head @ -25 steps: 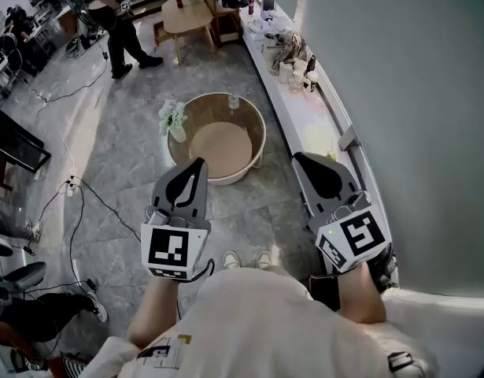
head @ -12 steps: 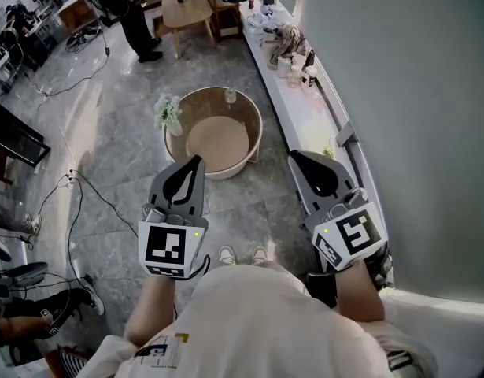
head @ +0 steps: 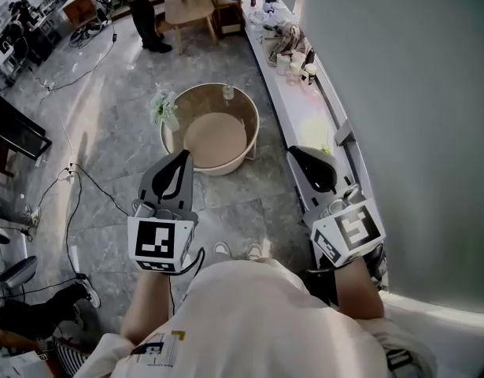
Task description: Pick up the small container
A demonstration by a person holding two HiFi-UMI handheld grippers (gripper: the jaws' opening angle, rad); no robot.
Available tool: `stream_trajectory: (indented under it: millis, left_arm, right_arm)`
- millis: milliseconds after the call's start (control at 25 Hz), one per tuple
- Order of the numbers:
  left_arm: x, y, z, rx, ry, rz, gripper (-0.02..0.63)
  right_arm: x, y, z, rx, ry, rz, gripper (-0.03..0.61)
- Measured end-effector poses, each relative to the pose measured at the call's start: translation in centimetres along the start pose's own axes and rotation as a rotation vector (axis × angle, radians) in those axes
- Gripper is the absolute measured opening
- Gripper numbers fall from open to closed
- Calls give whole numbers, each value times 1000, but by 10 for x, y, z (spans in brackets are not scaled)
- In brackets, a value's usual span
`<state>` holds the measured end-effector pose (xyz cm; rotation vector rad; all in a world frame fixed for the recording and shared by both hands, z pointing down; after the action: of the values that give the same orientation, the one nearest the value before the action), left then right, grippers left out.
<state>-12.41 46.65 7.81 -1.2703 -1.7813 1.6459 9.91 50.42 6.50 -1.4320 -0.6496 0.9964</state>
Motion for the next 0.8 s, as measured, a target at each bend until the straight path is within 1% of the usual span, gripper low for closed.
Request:
stream_trajectory:
  millis: [360, 800]
  left_arm:
    - [-2, -8, -19, -7, 8, 17, 8]
    - [-31, -11, -9, -8, 26, -3, 8]
  right_arm:
    - [9, -13, -6, -8, 23, 4, 11]
    - [-22, -19, -30, 6, 35, 1, 11]
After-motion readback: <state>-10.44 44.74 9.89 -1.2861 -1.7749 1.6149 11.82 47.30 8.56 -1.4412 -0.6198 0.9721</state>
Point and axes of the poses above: the fingertips, and each gripper's own axes: x backward along the fingers, z to its left, y out of its top, the point moved 6 cm from there along x, backward along the fingers, and after that the axes turned 6 degrees about z, right-handed, at the moved point
